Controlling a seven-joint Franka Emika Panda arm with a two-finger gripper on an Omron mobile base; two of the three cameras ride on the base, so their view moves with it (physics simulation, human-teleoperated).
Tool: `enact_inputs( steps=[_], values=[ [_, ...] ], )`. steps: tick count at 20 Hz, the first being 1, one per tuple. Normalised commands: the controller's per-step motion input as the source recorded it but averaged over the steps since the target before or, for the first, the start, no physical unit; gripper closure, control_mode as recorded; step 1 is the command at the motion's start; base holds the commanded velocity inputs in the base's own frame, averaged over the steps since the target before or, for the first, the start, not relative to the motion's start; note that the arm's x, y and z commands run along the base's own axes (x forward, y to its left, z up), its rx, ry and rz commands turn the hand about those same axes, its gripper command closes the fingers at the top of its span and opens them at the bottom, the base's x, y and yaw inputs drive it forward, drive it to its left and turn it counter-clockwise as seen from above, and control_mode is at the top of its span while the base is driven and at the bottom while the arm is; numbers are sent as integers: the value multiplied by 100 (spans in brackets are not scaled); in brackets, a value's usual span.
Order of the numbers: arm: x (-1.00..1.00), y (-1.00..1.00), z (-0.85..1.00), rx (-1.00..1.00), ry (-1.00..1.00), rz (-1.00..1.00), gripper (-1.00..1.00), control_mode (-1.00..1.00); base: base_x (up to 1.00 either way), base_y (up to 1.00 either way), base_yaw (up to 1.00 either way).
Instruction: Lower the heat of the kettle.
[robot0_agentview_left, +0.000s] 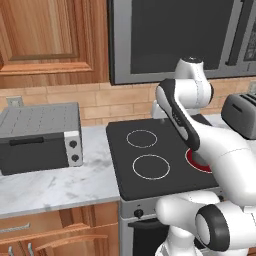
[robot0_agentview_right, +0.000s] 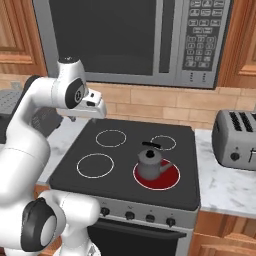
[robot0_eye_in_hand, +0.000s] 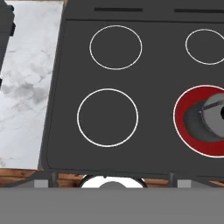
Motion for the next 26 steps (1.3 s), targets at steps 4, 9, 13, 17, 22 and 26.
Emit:
enact_inputs(
  steps=[4, 9, 13, 17, 22, 26],
  values=[
    [0, 0, 0, 0, 0, 0, -100, 100, 0, 27, 0],
    [0, 0, 0, 0, 0, 0, -100, 100, 13, 33, -4],
    [0, 0, 0, 0, 0, 0, -100, 100, 22, 45, -7],
    [0, 0, 0, 0, 0, 0, -100, 100, 17, 41, -6],
    [0, 0, 0, 0, 0, 0, -100, 100, 21, 35, -5],
    [0, 0, 0, 0, 0, 0, -100, 100, 41, 31, -1]
  ],
)
